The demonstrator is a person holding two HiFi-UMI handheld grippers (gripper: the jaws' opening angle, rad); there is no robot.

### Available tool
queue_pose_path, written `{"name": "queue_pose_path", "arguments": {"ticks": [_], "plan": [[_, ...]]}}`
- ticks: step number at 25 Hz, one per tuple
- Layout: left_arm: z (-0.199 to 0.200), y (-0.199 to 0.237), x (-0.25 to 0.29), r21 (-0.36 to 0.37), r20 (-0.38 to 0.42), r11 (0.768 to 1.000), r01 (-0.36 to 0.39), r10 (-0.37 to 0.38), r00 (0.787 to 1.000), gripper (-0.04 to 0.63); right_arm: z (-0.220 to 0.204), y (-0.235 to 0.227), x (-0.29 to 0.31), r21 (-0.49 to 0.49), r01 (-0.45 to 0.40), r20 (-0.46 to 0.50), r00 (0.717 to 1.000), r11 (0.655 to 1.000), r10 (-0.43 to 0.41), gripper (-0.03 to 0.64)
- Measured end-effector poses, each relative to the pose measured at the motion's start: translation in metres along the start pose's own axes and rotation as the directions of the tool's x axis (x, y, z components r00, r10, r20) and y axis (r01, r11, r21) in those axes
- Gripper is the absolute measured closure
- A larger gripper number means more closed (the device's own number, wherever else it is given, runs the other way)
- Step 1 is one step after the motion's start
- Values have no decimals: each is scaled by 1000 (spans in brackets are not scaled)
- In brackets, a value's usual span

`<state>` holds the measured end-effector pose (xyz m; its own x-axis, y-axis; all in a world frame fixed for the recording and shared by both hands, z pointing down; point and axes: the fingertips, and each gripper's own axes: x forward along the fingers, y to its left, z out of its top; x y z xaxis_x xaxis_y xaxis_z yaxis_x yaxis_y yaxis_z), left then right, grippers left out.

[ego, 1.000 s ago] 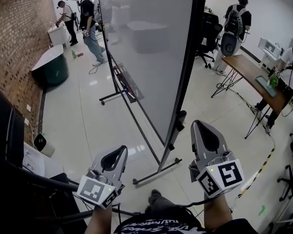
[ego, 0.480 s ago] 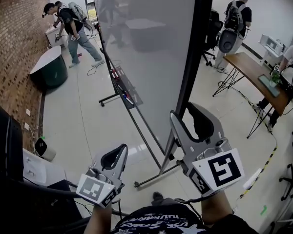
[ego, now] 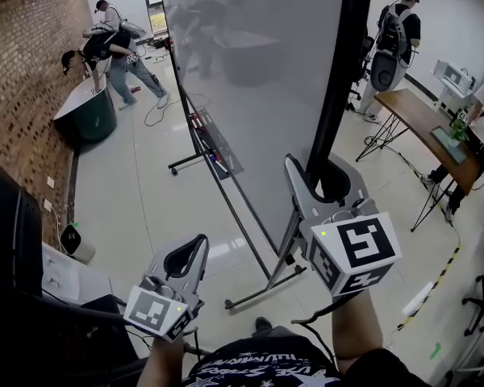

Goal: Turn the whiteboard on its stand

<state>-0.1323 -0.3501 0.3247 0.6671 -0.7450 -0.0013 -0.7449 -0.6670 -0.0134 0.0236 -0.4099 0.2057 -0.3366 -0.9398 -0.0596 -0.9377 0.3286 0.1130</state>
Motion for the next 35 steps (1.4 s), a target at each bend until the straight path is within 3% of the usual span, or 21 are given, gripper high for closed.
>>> {"name": "queue_pose_path", "arguments": {"ticks": [6, 26, 35], "plan": [[-4, 6, -17, -4, -14, 999, -34, 34, 999, 591, -9, -1, 10, -21, 6, -58, 998, 1000, -7, 555], [-7, 15, -71, -30, -29, 993, -117, 117, 993, 591, 0, -4, 6, 51, 10, -52, 999, 999, -8, 569], [-6, 0, -100, -47, -41, 989, -137, 135, 990, 591, 14, -12, -27, 61, 26, -37, 999, 998, -24, 569]]}}
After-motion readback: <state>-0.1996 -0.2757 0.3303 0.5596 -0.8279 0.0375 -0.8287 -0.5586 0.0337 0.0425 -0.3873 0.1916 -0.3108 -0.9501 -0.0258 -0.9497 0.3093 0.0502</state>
